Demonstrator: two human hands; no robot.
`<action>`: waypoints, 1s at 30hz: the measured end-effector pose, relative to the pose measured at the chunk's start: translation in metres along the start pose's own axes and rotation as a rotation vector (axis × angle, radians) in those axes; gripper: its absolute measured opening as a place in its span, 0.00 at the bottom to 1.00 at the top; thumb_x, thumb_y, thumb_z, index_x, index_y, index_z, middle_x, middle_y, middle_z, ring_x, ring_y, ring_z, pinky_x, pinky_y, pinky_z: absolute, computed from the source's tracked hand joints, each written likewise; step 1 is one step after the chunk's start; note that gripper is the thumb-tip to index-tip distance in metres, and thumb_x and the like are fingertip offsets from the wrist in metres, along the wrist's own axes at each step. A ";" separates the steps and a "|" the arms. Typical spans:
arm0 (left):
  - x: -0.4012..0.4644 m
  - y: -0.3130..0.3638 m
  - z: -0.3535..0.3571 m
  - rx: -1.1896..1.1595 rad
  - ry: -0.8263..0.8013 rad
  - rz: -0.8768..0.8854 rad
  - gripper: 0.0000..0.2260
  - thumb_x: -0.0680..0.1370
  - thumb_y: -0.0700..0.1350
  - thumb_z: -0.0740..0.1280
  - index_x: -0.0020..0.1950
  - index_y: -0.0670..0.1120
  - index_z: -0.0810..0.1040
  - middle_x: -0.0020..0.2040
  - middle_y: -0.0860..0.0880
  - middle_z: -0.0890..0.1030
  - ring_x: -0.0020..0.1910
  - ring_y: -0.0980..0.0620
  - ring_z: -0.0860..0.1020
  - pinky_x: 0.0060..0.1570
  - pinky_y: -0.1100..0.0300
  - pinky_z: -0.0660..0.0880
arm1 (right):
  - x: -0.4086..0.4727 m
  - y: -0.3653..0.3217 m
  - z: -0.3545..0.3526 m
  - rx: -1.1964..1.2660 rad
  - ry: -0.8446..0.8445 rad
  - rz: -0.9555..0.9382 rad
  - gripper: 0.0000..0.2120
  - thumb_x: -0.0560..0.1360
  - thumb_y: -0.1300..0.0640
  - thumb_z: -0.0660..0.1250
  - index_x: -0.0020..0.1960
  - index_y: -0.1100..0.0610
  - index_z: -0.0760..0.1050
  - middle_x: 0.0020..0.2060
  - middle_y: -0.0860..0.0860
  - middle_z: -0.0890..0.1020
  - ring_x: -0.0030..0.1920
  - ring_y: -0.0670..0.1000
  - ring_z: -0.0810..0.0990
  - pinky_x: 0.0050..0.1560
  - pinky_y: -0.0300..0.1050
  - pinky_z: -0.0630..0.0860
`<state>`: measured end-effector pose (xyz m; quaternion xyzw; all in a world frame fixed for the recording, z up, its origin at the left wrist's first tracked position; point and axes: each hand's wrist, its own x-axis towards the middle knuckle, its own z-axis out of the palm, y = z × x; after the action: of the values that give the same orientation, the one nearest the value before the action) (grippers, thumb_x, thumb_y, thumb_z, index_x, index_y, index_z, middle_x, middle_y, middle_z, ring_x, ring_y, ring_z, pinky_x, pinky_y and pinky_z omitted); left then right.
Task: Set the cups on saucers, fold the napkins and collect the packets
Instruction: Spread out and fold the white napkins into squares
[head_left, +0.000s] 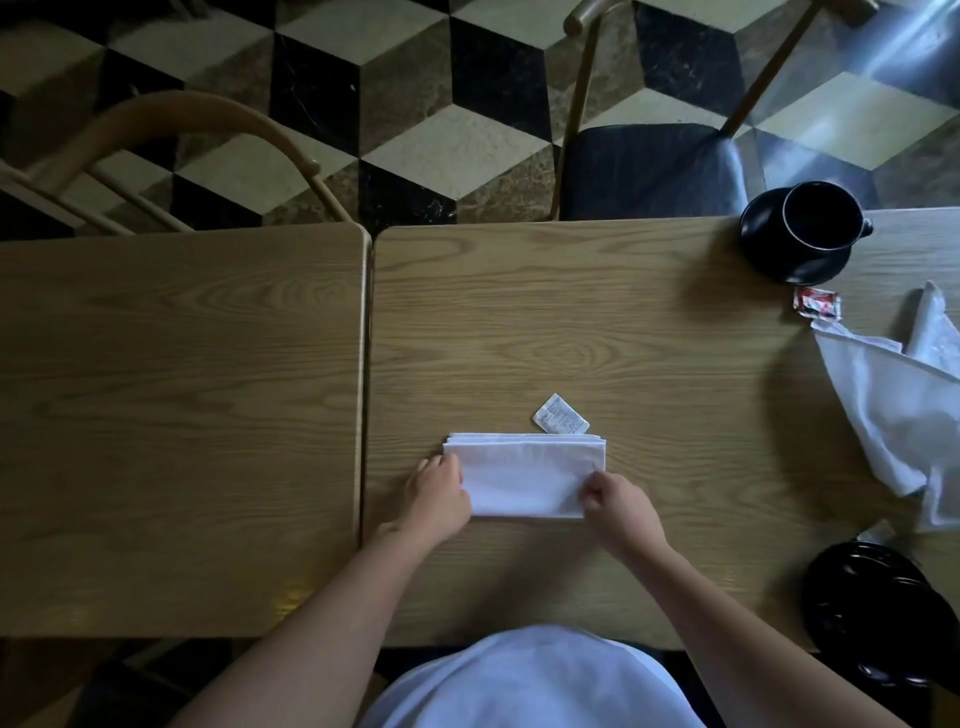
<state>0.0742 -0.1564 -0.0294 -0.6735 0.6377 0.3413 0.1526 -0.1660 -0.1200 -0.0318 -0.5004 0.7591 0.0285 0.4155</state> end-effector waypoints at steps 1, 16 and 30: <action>-0.001 0.002 -0.001 0.004 -0.004 -0.013 0.09 0.75 0.41 0.60 0.54 0.43 0.74 0.57 0.43 0.78 0.60 0.42 0.73 0.57 0.53 0.69 | 0.001 0.000 -0.003 0.010 -0.014 0.024 0.07 0.74 0.60 0.62 0.44 0.57 0.79 0.43 0.53 0.84 0.45 0.58 0.80 0.41 0.49 0.75; -0.030 0.104 0.026 -1.876 -0.601 -0.983 0.18 0.78 0.46 0.66 0.59 0.33 0.71 0.66 0.31 0.74 0.66 0.33 0.73 0.62 0.44 0.74 | 0.048 -0.051 -0.037 -0.447 -0.003 -0.095 0.13 0.72 0.51 0.67 0.53 0.56 0.71 0.56 0.55 0.81 0.60 0.59 0.78 0.54 0.51 0.72; -0.048 0.059 0.016 -2.197 -0.346 -0.647 0.01 0.76 0.38 0.66 0.46 0.40 0.77 0.37 0.42 0.82 0.36 0.46 0.79 0.36 0.56 0.77 | -0.001 -0.091 -0.079 0.141 -0.302 -0.183 0.03 0.72 0.54 0.72 0.42 0.51 0.78 0.34 0.46 0.77 0.34 0.47 0.72 0.34 0.42 0.65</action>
<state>0.0154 -0.1179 0.0041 -0.5193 -0.2340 0.7440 -0.3495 -0.1417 -0.2006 0.0545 -0.5269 0.6396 0.0124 0.5595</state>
